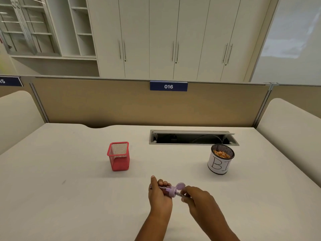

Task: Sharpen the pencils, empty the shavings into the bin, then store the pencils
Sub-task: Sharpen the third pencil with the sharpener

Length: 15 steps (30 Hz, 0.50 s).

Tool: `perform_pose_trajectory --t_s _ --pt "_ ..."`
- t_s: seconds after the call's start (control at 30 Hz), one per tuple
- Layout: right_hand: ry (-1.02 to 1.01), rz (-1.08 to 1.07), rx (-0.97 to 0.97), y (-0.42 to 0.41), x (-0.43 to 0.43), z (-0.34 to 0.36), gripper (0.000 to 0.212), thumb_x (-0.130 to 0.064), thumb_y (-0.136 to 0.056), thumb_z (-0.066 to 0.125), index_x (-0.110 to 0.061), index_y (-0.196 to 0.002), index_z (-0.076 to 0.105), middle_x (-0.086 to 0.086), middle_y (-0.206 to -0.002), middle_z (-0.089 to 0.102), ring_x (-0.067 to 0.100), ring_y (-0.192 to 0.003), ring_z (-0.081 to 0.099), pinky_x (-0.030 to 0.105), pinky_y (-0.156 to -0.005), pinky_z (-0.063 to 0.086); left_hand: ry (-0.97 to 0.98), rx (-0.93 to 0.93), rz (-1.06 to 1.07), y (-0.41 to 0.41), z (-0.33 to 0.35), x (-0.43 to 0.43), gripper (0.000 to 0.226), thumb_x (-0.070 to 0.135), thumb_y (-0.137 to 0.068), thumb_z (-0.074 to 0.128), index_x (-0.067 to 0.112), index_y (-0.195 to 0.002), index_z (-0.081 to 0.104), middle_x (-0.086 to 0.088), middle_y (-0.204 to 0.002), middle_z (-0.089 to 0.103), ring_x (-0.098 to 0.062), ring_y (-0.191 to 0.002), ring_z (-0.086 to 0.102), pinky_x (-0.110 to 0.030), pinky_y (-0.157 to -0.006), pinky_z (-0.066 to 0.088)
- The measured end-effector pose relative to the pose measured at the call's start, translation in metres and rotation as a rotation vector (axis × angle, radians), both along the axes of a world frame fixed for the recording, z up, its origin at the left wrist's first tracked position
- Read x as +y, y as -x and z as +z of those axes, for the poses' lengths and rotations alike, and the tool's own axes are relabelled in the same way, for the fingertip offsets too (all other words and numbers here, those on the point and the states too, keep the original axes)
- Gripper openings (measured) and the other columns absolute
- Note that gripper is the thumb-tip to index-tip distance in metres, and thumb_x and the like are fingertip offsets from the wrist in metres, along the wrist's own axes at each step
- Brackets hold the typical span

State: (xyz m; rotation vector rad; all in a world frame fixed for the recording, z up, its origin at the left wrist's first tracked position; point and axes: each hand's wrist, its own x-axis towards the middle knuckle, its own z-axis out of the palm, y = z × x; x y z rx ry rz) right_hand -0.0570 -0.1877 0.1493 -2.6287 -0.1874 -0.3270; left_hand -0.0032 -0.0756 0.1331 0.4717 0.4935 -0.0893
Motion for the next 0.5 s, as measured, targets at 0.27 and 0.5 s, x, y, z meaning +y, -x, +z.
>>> perform_pose_trajectory --t_s 0.27,0.5 --pt "0.069 -0.064 -0.005 0.001 0.009 0.000 0.016 -0.025 -0.076 0.051 -0.018 -0.073 0.065 -0.002 -0.060 0.058 0.017 -0.052 0.045 0.014 -0.042 0.020 -0.084 -0.041 -0.032 -0.005 0.004 0.001 0.039 0.030 -0.098 0.041 0.009 -0.065 0.039 0.001 -0.041 0.045 -0.008 -0.035 0.046 -0.024 -0.056 0.043" --pt "-0.580 -0.085 0.523 -0.006 0.007 0.016 0.040 -0.010 -0.088 0.051 -0.019 -0.049 0.056 -0.006 -0.043 0.040 0.002 -0.033 0.032 0.015 -0.041 0.025 -0.146 -0.052 -0.085 -0.008 0.000 0.003 0.038 0.028 -0.098 0.042 0.010 -0.064 0.038 0.001 -0.038 0.044 -0.008 -0.033 0.044 -0.019 -0.045 0.045"
